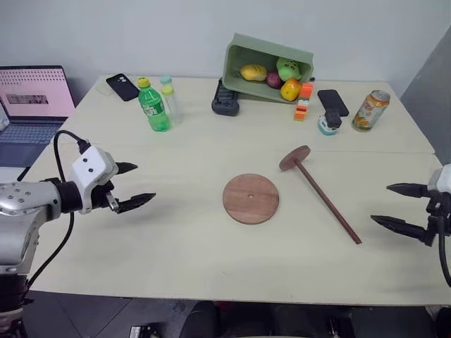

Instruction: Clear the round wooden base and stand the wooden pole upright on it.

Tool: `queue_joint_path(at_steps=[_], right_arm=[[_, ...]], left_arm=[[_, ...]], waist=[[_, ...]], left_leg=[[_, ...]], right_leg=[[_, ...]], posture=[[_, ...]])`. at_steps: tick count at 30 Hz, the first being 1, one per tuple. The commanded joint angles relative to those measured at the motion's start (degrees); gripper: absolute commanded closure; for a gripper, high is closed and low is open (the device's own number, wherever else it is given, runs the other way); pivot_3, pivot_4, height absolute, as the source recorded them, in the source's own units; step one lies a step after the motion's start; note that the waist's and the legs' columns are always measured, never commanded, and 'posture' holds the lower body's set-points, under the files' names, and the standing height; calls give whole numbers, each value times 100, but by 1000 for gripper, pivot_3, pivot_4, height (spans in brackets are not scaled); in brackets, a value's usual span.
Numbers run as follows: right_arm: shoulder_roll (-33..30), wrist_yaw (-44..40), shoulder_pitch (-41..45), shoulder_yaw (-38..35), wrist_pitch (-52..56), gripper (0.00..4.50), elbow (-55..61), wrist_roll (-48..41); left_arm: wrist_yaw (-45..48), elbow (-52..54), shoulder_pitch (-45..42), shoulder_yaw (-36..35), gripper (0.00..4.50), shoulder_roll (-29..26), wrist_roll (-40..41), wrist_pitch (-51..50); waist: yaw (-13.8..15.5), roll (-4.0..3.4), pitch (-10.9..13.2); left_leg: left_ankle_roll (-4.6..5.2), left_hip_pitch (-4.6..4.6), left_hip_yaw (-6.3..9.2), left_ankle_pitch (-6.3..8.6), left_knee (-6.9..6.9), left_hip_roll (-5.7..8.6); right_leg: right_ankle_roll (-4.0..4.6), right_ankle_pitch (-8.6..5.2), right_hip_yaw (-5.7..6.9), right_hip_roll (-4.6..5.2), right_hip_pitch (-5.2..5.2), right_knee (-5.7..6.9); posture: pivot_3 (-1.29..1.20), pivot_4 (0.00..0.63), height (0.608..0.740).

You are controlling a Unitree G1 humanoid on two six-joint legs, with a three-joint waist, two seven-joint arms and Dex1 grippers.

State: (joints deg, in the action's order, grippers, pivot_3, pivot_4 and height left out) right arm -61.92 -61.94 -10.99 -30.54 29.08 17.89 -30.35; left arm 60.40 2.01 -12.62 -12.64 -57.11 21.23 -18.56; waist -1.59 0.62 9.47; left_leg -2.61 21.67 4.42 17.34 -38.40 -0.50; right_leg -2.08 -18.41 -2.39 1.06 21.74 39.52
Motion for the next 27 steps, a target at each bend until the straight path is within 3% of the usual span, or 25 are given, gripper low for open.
queue_joint_path(at_steps=[1, 10, 16, 22, 27], right_arm=[[79, 19, -79, -246, -73, 46, 258, 62], [263, 255, -134, -331, 15, 46, 504, 181], [412, 735, 264, -140, 456, 46, 987, -10], [606, 1628, 1203, 399, 1371, 46, 1335, -360], [855, 2542, 2371, 1439, 2740, 46, 1343, -488]], left_arm=[[73, -76, -216, 63, 0, 11, -68, 150], [-162, -37, -375, 11, 0, 265, -31, 106], [53, 739, -566, 363, 0, 428, 166, -68], [398, 1439, -1060, 963, 0, 747, 601, -423], [473, 1432, -1594, 1905, 0, 1320, 246, -290]], waist=[[0, 0, 0], [-1, 0, 0], [1, 4, 2], [4, 4, 2], [-1, 4, 2]], left_leg=[[0, 0, -1, 0, 0, 0], [0, -1, 1, 0, 0, -1], [-1, 2, 9, 0, -3, -1], [-1, 10, 7, 0, -19, 1], [-1, 13, 8, 0, -32, 4]], right_leg=[[0, 0, 1, 0, 0, 0], [0, 0, 2, -1, 1, 2], [0, 0, -1, -1, 0, 3], [0, 0, 1, -2, -4, 6], [0, 0, 0, -4, -3, 15]], posture=[[0, 150, 740], [0, 150, 740], [0, 150, 740], [0, 150, 740], [0, 150, 740]])
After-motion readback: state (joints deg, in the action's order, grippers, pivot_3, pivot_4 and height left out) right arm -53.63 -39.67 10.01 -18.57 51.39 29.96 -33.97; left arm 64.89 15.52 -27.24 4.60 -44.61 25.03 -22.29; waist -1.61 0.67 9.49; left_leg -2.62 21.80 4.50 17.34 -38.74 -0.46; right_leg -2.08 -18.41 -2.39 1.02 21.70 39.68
